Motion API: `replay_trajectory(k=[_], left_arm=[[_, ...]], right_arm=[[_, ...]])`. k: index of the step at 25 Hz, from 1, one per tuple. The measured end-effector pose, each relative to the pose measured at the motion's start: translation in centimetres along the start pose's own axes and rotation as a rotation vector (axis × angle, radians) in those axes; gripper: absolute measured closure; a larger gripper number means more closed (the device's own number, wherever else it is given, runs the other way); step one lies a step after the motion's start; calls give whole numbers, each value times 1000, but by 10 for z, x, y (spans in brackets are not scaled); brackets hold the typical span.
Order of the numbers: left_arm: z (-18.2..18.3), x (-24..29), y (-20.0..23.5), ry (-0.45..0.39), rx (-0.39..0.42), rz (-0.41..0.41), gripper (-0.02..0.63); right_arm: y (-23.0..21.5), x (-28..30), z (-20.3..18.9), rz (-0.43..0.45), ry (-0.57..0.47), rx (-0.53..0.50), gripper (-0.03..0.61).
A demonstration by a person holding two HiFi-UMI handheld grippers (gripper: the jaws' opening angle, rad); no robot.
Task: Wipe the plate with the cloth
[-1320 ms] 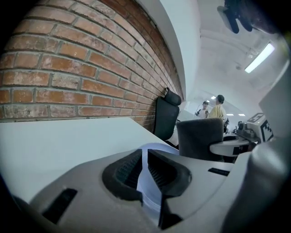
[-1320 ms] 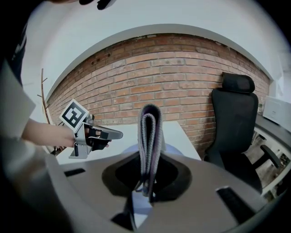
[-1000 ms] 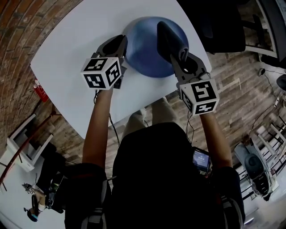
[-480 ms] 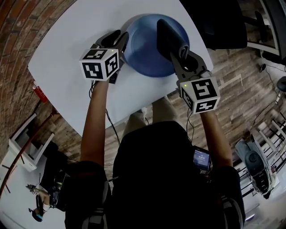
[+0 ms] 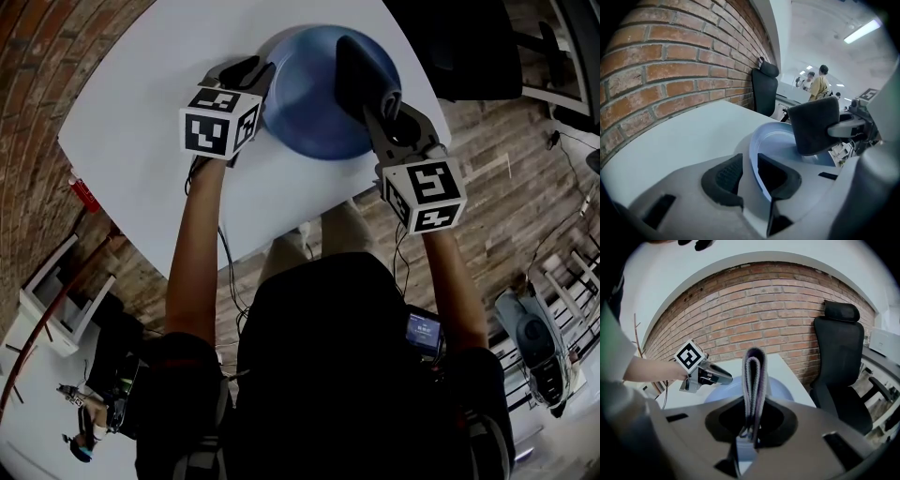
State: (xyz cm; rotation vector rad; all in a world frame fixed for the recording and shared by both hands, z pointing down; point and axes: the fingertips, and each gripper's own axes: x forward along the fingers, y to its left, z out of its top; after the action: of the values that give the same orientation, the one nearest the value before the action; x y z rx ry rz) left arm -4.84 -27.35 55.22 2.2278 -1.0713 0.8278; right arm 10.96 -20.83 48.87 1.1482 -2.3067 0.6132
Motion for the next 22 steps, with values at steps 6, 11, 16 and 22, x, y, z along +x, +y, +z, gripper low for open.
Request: replay_trajectory(k=[6,11,16,22], left_arm=[[2,7,2,23,-9,8,518],[1,1,1,28,8,18,552],[-1,-2,4,32,-5,16,562],[-2,-3,3,35,-3,24,568]], right_arm=[[-3,1,-2,-1,3,9,526],[1,-3,0,-4,-1,11,526],[5,-2,0,-2,-1,11,526],[6,-4,-1,-4,0,13,526]])
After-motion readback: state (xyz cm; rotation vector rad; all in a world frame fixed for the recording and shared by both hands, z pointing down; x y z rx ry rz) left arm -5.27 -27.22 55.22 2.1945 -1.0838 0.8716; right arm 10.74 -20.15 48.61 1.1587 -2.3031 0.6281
